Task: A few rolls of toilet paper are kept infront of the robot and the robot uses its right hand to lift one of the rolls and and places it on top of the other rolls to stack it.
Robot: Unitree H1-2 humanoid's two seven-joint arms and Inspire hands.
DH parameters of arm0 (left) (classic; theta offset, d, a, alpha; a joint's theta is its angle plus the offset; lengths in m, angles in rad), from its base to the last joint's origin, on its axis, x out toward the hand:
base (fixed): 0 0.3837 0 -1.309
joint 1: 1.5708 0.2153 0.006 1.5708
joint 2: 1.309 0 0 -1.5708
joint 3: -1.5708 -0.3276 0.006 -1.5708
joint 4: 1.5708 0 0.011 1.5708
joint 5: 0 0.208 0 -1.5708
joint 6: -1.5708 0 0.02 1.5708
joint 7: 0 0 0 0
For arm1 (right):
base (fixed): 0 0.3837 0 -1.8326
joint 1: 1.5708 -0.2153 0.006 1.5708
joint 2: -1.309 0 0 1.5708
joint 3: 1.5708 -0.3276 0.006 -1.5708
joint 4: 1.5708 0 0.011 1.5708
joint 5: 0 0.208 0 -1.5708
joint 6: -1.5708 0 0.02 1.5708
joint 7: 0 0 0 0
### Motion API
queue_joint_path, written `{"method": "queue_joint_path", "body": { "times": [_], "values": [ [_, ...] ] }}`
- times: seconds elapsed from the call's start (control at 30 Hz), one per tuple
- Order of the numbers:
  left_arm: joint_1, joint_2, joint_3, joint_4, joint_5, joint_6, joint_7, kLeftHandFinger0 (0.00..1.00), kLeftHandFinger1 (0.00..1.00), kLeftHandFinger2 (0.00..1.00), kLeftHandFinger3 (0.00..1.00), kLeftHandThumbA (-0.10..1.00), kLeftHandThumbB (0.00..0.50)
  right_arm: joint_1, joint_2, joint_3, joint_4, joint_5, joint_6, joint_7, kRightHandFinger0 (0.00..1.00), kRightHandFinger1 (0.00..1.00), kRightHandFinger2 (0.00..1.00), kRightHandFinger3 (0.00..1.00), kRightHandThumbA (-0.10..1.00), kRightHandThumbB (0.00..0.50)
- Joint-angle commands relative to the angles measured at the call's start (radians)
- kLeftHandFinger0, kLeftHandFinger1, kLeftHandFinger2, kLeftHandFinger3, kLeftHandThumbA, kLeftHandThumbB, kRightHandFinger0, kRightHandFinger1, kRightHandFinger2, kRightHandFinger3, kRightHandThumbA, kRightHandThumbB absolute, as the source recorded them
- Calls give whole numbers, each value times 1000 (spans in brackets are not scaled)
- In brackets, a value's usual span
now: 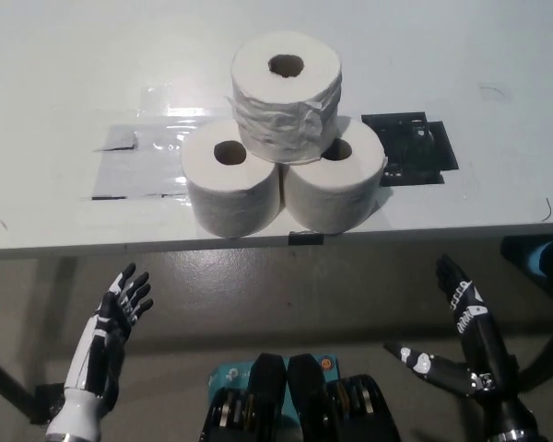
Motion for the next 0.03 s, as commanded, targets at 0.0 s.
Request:
{"method": "queue_joint_path", "body": {
  "times": [0.0],
  "values": [
    [8, 1, 12, -36, -3, -34, 3, 1000, 1000, 1000, 1000, 995, 107, -31, -4, 17, -15, 6, -56, -21, 1000, 1000, 1000, 1000, 1000, 126]
  ]
}}
